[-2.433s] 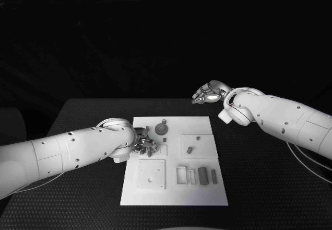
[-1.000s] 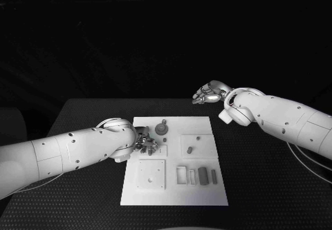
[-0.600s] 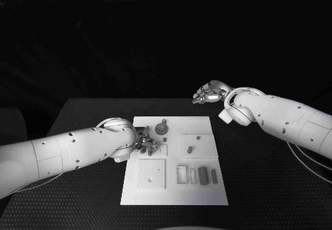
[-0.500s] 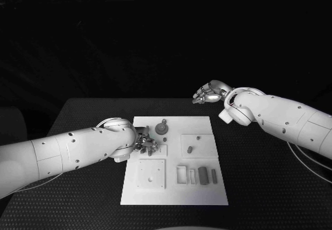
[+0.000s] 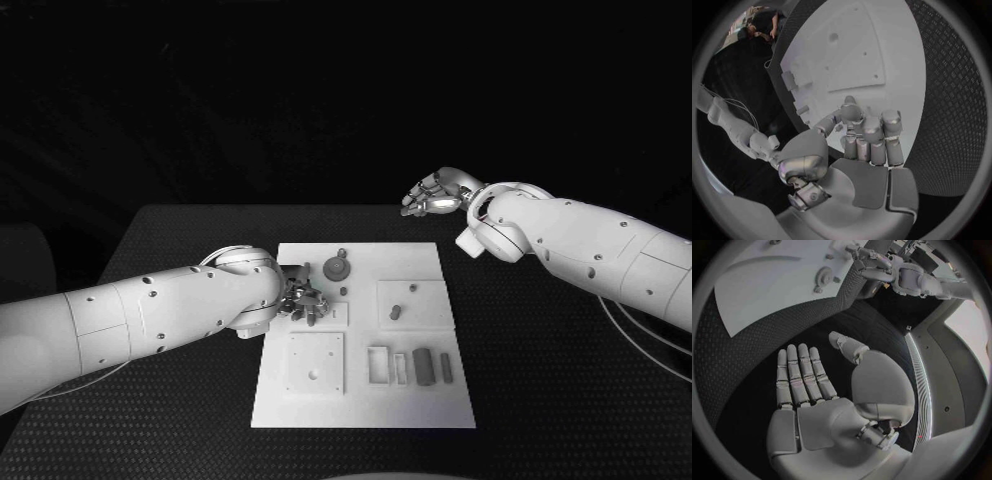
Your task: Assemble the parts on the task board
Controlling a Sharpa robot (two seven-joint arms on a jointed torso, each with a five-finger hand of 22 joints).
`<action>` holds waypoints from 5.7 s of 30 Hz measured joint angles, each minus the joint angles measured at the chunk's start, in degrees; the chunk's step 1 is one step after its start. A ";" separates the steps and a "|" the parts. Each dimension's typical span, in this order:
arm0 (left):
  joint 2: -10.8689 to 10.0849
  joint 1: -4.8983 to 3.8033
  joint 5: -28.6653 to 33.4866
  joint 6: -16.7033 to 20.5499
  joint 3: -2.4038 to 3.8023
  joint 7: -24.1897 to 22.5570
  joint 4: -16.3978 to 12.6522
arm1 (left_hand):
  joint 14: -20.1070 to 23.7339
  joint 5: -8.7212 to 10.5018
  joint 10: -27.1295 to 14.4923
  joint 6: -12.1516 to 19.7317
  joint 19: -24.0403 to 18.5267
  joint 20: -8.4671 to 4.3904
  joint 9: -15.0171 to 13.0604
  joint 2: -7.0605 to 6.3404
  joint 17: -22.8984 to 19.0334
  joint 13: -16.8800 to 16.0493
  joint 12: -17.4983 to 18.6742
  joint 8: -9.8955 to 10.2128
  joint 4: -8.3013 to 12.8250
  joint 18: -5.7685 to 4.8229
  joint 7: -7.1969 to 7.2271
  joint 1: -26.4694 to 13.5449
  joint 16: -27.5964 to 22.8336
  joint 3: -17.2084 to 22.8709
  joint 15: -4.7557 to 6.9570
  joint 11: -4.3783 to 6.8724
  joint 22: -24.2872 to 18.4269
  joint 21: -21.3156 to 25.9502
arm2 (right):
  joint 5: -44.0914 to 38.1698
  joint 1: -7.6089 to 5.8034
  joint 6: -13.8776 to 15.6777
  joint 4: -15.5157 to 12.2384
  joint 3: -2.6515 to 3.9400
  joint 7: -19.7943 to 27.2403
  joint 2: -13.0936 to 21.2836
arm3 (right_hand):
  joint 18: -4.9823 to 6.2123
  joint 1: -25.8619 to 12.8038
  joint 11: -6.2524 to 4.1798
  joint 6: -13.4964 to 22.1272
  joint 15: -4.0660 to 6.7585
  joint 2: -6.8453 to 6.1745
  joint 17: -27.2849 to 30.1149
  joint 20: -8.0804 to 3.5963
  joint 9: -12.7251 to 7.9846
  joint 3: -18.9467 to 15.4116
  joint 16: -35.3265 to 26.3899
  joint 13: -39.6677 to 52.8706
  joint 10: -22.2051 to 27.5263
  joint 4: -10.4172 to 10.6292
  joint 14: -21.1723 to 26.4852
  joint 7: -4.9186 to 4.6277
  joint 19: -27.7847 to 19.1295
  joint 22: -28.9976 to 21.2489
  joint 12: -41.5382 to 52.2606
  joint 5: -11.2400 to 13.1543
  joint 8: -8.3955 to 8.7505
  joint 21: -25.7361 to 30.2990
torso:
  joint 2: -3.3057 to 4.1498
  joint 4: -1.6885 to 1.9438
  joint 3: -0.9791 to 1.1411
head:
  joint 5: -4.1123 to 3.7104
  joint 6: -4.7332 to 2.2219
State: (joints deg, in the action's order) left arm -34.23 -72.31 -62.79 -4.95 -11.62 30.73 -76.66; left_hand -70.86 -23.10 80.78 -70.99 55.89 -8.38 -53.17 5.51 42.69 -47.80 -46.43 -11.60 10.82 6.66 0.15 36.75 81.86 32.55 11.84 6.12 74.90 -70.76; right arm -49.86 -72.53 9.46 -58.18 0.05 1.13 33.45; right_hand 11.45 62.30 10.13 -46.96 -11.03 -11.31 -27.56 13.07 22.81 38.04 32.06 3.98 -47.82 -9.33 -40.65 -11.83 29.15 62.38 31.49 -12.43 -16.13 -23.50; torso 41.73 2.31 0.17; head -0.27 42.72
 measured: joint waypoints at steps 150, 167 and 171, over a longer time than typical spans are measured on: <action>-0.99 -2.83 2.30 0.40 3.93 2.34 -0.89 | 0.17 20.06 -0.36 0.86 0.00 0.00 -0.99 -15.15 -0.08 0.81 -0.31 0.51 -12.91 0.91 -0.22 -4.31 -0.63 0.79 0.38 0.28 0.01 0.22 | 0.00 0.27 -0.10 0.66 -0.02 -0.04 0.10 | 0.00 0.00 0.00 0.06 -0.12 0.00 0.02 0.00 -0.13 0.16 0.00 0.00 0.00 -0.16 0.12 -0.06 0.00 0.46 0.00 0.00 0.01 0.43 | -0.07 0.08 -0.04 | -0.31 -0.97; 0.58 -6.27 3.38 3.71 3.95 -0.38 9.97 | 10.08 20.06 -11.41 12.46 -8.83 2.67 2.18 -14.81 -8.02 9.92 15.32 5.83 -7.00 -1.92 -6.32 5.28 -17.12 1.01 -6.33 -6.26 -5.60 12.45 | 0.00 0.26 -0.10 0.95 -0.02 -0.04 0.13 | 0.00 0.00 0.00 0.04 -0.12 0.00 0.02 0.00 -0.17 0.16 0.00 0.00 0.00 -0.16 0.12 -0.04 0.00 0.51 0.00 0.00 0.01 0.43 | 0.02 -0.01 -0.01 | -0.14 -3.11; 2.49 -6.28 2.88 5.17 3.95 -1.30 13.89 | 10.32 20.06 -11.50 12.72 -8.91 2.75 2.49 -15.24 -8.60 11.03 16.69 5.83 -7.16 -2.68 -6.57 5.71 -18.43 0.85 -6.57 -6.35 -6.06 13.48 | 0.00 0.27 -0.09 0.99 -0.02 -0.04 0.13 | 0.00 0.00 0.00 0.04 -0.11 0.00 0.02 0.00 -0.17 0.16 0.00 0.00 0.00 -0.16 0.12 -0.04 0.00 0.51 0.00 0.00 0.01 0.43 | 0.04 0.00 -0.02 | -0.15 -3.52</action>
State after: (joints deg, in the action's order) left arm -31.73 -78.59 -59.91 0.22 -7.67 29.43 -62.78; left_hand -60.55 -3.05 69.29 -58.28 46.97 -5.63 -50.68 -9.73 34.09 -36.77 -29.74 -5.77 3.67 3.98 -6.42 42.46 63.43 33.40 5.27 -0.22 68.84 -57.28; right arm -49.87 -72.26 9.37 -57.19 0.03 1.10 33.58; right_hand 11.45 62.30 10.13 -46.92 -11.14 -11.31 -27.54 13.07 22.64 38.19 32.06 3.98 -47.82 -9.49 -40.53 -11.87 29.15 62.88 31.49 -12.43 -16.12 -23.07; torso 41.76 2.31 0.15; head -0.42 39.20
